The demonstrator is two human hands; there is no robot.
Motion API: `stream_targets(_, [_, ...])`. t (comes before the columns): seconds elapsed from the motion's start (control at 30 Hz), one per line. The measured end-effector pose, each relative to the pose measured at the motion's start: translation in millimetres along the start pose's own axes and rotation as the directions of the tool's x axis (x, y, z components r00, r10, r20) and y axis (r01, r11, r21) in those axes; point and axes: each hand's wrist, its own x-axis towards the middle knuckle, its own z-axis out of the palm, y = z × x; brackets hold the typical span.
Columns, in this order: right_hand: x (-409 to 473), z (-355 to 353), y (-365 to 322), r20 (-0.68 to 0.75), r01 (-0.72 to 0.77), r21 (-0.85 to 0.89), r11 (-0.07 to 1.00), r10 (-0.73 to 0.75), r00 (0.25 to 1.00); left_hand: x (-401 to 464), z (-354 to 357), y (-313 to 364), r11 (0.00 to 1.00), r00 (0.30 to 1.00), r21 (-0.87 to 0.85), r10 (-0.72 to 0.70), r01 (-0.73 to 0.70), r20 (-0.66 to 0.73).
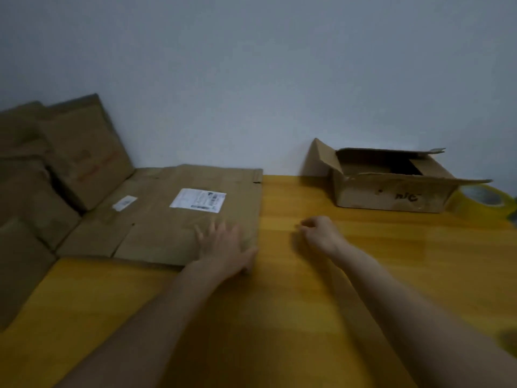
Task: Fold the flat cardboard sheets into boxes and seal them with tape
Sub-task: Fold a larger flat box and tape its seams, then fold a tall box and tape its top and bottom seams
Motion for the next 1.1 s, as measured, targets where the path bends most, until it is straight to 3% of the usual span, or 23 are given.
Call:
stream_targets(0.13, [-18.3,67.4,-53.2,0.205,-0.151,0.425,0.892,0.067,0.977,-31.1,11.3,-74.7,0.981,0.99,-0.137,-0.132,0.137,0.048])
stream_targets(0.3, [-30.8,106.7,-88.5,0.268,-0.293,0.642,0.708,0.151,0.952,-54.4,18.3,-119.8,0.989,0.996,-0.149,-0.022,0.009,-0.085])
stream_targets(0.47, [-43.1,47.7,-117.8,0.145,-0.173,0.76,0.626,0.096,0.985,-50.2,-3.9,-136.9,0.985,0.949,-0.163,-0.006,-0.048,-0.315])
stream_targets(0.6, [-69.3,-10.7,-121.1,0.095,-0.092,0.833,0.546,0.023,0.995,-48.4,-32.3,-125.7,0.965,0.935,-0.24,0.016,-0.108,-0.355])
stream_targets(0.73, [-92.7,-29.5,-116.0,0.084,-0.012,0.969,0.245,-0.288,0.954,-62.8,-74.6,-93.4,0.958,0.856,-0.136,0.156,-0.253,-0.493])
stream_targets(0.77, [-101.0,-29.3,-115.0,0.08,0.004,0.971,0.238,-0.341,0.937,-68.9,-86.9,-81.7,0.953,0.822,-0.092,0.199,-0.29,-0.534])
stream_targets(0.9, [-132.4,-8.6,-111.0,0.119,0.056,0.894,0.445,-0.357,0.926,-97.6,-130.0,-29.0,0.875,0.721,-0.088,0.331,-0.476,-0.609])
stream_targets(0.97, [-141.8,-4.3,-106.8,0.118,0.063,0.925,0.375,-0.44,0.89,-107.1,-146.9,-6.4,0.826,0.751,-0.144,0.405,-0.546,-0.522])
stream_targets(1.03, [-145.5,-11.6,-99.9,0.102,0.024,0.969,0.246,-0.486,0.868,-106.7,-157.6,8.4,0.786,0.844,-0.32,0.453,-0.53,-0.286])
stream_targets(1.1, [-140.1,-24.1,-89.8,0.12,-0.037,0.985,0.168,-0.523,0.844,-101.8,-156.9,19.2,0.706,0.846,-0.544,0.533,-0.453,-0.012])
